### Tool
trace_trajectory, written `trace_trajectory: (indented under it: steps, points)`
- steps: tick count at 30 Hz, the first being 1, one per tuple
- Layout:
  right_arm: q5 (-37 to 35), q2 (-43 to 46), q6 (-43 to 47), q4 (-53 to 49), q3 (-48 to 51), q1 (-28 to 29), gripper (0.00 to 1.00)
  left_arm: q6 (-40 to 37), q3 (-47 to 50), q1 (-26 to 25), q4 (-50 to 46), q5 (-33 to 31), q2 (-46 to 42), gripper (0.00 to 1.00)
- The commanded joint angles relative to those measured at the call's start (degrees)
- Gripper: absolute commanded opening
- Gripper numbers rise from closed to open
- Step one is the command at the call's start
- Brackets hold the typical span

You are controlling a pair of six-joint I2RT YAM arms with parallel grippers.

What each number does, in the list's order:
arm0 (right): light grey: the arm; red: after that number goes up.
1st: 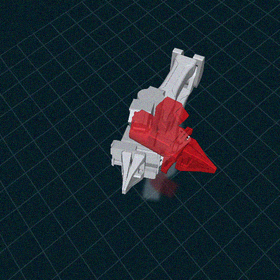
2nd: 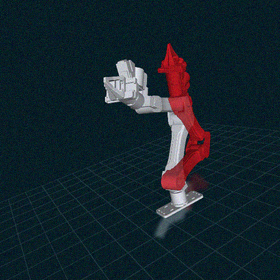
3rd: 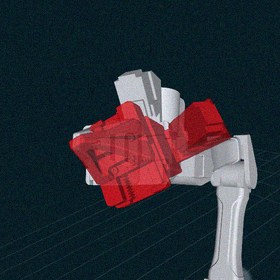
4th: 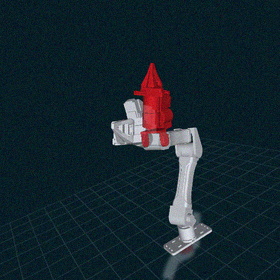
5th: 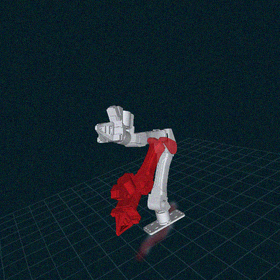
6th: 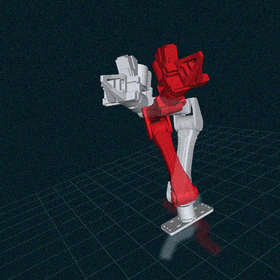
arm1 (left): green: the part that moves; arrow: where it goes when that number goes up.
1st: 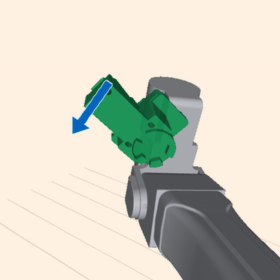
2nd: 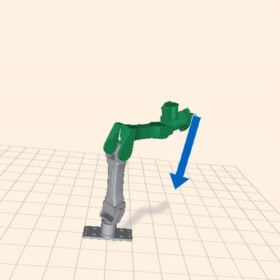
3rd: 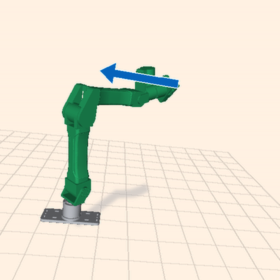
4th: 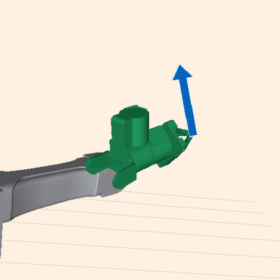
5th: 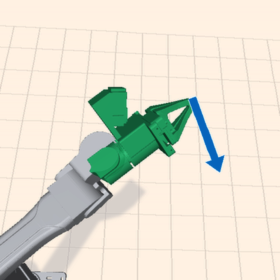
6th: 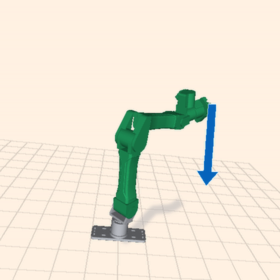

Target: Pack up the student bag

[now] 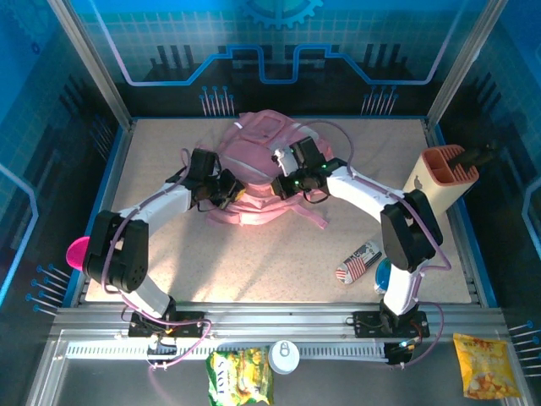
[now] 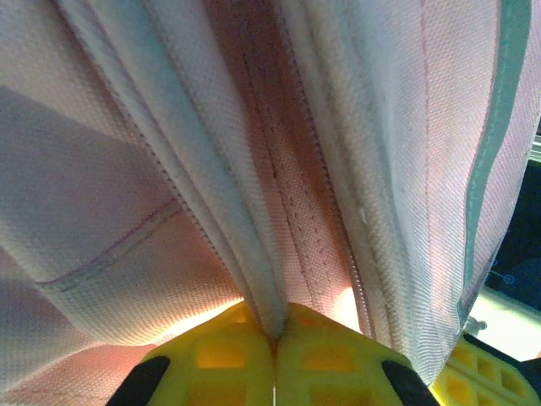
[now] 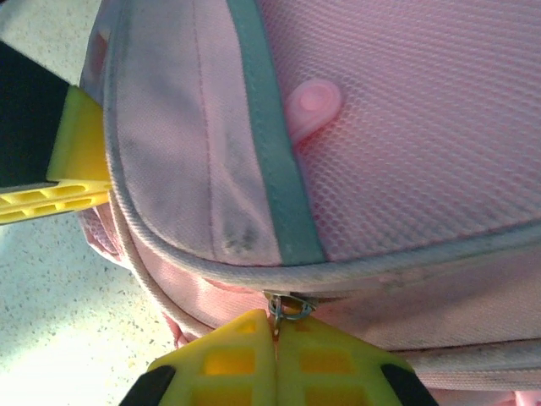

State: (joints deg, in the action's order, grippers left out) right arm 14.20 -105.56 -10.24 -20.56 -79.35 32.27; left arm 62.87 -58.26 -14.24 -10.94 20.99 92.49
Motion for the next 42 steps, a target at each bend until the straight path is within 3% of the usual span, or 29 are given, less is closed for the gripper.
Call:
trace_trajectory:
  steps: [1, 10, 14, 18, 23, 32, 42]
  points:
    - [-0.4, 1.1, 2.7, -1.4, 0.2, 3.2, 0.04, -0.3, -3.1, -2.7, 1.4, 3.9, 1.5, 0.05]
    - [1.0, 0.5, 3.5, -1.6, -0.4, 6.1, 0.05, 0.4, -5.2, -4.7, 2.4, 3.4, 4.5, 0.09]
    - [-1.6, 3.2, -1.6, -1.0, 1.8, 3.9, 0.20, -2.1, -5.0, -4.7, -1.6, 0.6, 2.5, 0.18]
    - [0.4, 10.0, -9.1, 5.3, 8.7, -0.2, 0.38, -12.0, -7.2, -5.0, -10.3, -2.2, -0.2, 0.25]
    - [6.6, 15.6, -20.5, 14.7, 16.6, -6.4, 0.47, -22.1, -11.4, -8.0, -20.3, -10.1, -2.4, 0.33]
    - [7.9, 18.2, -31.0, 19.1, 19.6, -11.7, 0.71, -28.1, -20.4, -16.6, -26.8, -23.4, 1.3, 0.41]
    - [8.3, 17.9, -34.6, 19.5, 19.9, -13.3, 0.73, -31.8, -30.5, -22.6, -32.6, -31.9, 12.3, 0.40]
